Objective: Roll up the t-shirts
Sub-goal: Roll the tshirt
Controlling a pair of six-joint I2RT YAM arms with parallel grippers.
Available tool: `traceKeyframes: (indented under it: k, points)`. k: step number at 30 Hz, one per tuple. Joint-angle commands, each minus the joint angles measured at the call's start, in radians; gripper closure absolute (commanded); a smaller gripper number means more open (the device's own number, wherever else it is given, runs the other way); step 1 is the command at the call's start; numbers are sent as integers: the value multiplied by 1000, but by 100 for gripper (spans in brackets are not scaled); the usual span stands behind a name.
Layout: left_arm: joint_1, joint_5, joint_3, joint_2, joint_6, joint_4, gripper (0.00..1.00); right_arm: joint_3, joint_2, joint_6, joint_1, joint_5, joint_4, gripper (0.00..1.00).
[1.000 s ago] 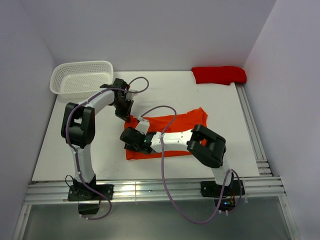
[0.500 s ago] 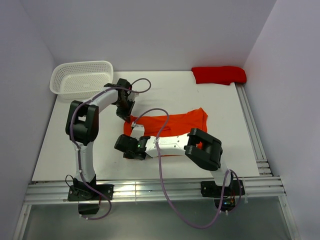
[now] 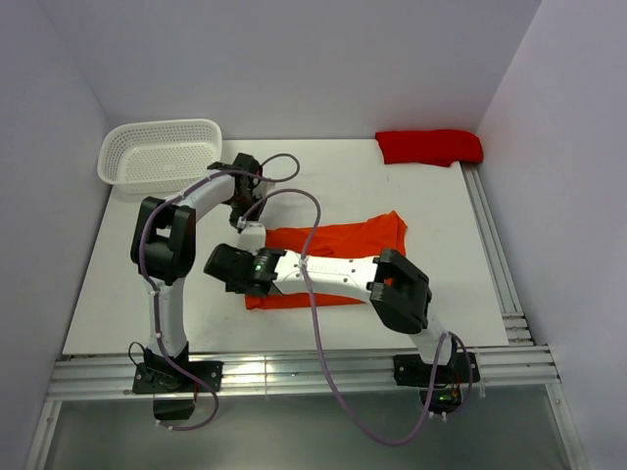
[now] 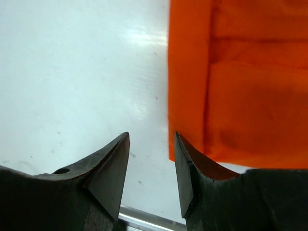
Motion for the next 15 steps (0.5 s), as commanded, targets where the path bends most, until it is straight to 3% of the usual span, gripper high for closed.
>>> traceKeyframes:
  k: [1,10,15]
  points:
    - [-9,-15,41,11,4,-18,100,135,82,-65,-19,86,-83,50]
    - [-19,-22,58,23,4,-27,100,356,262,-120,-70,221,-201,51]
    - [-26,-27,74,34,-2,-35,100,368,283,-151,-74,219,-175,50]
